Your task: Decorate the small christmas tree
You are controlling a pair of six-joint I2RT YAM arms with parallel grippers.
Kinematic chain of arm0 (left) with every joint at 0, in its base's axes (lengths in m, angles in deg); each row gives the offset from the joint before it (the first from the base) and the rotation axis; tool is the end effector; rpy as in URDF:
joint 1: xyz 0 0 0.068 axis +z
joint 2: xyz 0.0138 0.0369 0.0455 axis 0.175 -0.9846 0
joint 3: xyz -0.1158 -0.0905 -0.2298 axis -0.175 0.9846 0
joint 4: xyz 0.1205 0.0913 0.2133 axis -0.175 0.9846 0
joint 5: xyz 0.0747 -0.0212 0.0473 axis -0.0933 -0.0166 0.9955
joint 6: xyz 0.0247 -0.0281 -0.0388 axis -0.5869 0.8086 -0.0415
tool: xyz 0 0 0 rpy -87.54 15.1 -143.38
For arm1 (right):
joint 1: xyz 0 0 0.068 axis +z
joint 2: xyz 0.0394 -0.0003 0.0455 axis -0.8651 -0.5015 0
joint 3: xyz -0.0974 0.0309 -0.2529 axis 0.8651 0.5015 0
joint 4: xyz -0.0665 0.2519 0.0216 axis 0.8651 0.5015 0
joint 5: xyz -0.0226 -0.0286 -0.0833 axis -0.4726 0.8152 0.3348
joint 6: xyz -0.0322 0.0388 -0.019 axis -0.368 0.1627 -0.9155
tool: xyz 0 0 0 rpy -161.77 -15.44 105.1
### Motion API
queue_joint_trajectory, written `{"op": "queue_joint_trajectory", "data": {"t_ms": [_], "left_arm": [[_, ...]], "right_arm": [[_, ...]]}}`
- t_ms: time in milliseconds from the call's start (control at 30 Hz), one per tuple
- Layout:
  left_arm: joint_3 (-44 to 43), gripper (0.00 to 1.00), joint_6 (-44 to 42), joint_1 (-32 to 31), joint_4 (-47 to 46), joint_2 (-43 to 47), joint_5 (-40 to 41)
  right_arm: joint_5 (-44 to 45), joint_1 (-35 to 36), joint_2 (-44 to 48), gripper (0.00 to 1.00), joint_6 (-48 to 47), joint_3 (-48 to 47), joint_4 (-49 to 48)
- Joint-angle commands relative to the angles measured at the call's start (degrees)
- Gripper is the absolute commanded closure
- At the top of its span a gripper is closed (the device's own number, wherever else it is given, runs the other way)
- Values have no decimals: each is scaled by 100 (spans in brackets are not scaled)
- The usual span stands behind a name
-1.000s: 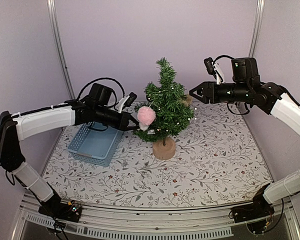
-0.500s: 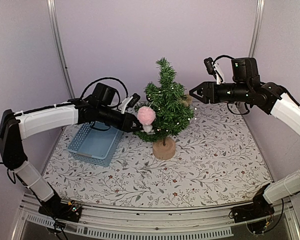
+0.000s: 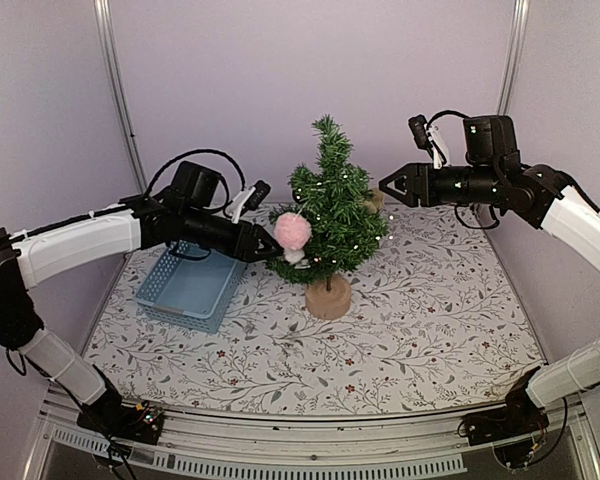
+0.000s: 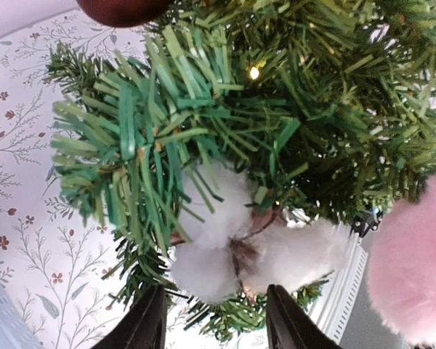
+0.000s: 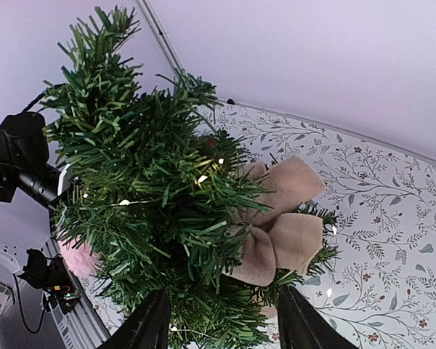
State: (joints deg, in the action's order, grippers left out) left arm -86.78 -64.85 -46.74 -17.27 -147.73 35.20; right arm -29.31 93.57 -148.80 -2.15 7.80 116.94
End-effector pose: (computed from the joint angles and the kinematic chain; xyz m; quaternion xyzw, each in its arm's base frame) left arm 0.2638 -0.2178 0.2979 0.2709 0.8354 -0.3854 0.2833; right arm 0.2380 0.1702 0.4065 -0.2239 0.7992 0.3193 0.4573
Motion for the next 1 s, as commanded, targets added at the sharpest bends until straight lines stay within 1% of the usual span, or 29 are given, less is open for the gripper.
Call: {"op": "queue_joint_trajectory", "data": {"t_ms": [0, 200, 300, 367, 467, 567, 633, 733, 833, 867, 967], "left_arm": [[187, 51, 92, 97, -29, 202, 28], [431, 49, 230, 324, -142, 427, 134], [832, 48, 595, 752, -333, 756, 338], [1083, 45, 883, 1103, -383, 969, 630], [1151, 44, 943, 1424, 12, 959, 1065], [1029, 42, 769, 1394, 521, 701, 1378], [1067, 40, 812, 1302, 585, 578, 1650], [1149, 40, 825, 1092, 676, 288, 1899], [1198, 47, 902, 735, 771, -82, 2656], [1152, 51, 972, 645, 859, -235, 3001], [929, 55, 964, 458, 991, -671, 3284]], "right_arm": [[-66, -36, 38, 46, -16, 53, -104], [-69, -45, 46, 46, -16, 62, -115], [-51, -40, 55, 46, -20, 68, -109], [-42, -48, 76, 46, -16, 91, -112], [-41, -54, 99, 45, -16, 121, -119], [-55, -57, 100, 45, -16, 131, -120], [-64, -63, 100, 45, -16, 132, -123], [-64, -71, 95, 45, -16, 143, -127], [-76, -73, 95, 44, -9, 153, -136], [-80, -79, 98, 44, -8, 158, -136], [-75, -80, 94, 44, 9, 166, -136]]}}
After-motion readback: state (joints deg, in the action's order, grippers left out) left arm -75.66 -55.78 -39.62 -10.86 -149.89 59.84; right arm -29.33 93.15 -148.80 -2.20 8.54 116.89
